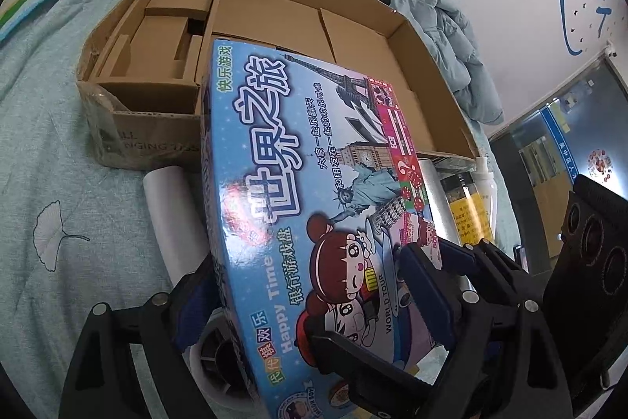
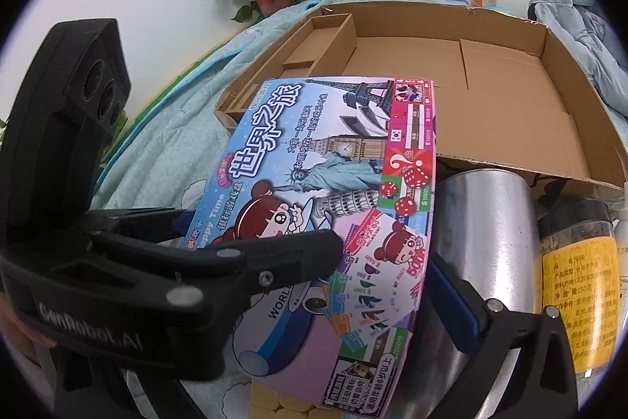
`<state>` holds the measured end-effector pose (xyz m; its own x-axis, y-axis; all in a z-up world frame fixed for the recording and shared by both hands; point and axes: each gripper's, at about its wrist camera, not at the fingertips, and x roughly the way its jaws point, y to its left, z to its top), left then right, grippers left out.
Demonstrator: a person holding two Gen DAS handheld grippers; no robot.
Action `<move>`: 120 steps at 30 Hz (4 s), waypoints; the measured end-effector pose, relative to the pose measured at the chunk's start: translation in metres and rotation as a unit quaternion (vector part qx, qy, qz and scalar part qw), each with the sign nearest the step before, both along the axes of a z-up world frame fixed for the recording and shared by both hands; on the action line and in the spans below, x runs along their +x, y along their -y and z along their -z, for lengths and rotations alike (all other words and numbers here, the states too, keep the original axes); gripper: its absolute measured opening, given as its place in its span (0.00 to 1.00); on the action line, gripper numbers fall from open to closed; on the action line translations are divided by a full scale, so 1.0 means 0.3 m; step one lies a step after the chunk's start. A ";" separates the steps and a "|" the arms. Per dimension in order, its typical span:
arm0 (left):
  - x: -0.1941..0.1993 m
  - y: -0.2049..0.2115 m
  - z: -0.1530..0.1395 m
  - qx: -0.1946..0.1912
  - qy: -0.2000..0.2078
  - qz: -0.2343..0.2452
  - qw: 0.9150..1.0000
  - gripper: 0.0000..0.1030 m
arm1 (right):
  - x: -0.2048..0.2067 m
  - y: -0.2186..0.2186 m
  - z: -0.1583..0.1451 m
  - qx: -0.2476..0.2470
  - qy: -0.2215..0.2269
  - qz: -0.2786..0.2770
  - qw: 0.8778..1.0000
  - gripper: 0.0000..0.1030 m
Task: Organize rigid objects
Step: 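Lift the board-game box with the right tool and carry it over the large box, then lower the board-game box into the large box and open the right tool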
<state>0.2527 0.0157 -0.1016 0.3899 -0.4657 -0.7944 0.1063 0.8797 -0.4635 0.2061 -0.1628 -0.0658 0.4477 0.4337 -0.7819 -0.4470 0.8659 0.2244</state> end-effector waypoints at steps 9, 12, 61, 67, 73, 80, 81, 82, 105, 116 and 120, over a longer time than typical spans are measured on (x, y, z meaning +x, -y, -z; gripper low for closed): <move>-0.049 0.013 -0.095 0.024 0.051 0.009 0.998 0.78 | -0.037 0.014 -0.055 0.007 0.021 0.022 0.999 0.99; -0.072 0.026 -0.170 0.034 0.082 0.019 0.996 0.74 | -0.052 0.027 -0.100 0.012 0.043 0.033 0.998 0.98; 0.416 0.052 -0.217 0.121 0.038 -0.025 0.992 0.46 | 0.085 0.055 -0.049 0.011 -0.091 0.036 0.995 0.73; 0.433 -0.047 -0.151 0.084 0.023 -0.044 0.995 0.41 | 0.062 0.039 -0.044 -0.009 -0.095 0.037 0.995 0.52; 0.409 -0.058 -0.186 0.121 0.045 -0.048 0.990 0.29 | 0.037 0.074 -0.055 -0.012 -0.099 0.051 0.994 0.52; 0.355 -0.050 -0.251 0.119 0.076 -0.032 0.990 0.18 | 0.033 0.092 0.009 -0.007 -0.160 0.066 0.985 0.51; 0.342 -0.049 -0.252 0.116 0.079 -0.030 0.990 0.18 | 0.027 0.095 -0.005 -0.007 -0.154 0.067 0.986 0.51; 0.332 -0.047 -0.257 0.116 0.085 -0.028 0.989 0.18 | 0.018 0.099 -0.021 -0.009 -0.144 0.068 0.987 0.51; 0.065 -0.145 -0.331 0.103 0.194 -0.083 0.972 0.77 | 0.391 0.048 0.032 0.013 -0.178 0.052 0.982 0.37; -0.007 -0.112 -0.404 0.147 0.276 -0.121 0.942 1.00 | 0.253 0.133 -0.133 -0.006 -0.019 0.054 0.998 0.87; -0.042 -0.070 -0.437 0.181 0.285 -0.125 0.933 1.00 | 0.083 0.247 -0.247 -0.003 0.059 0.074 0.995 1.00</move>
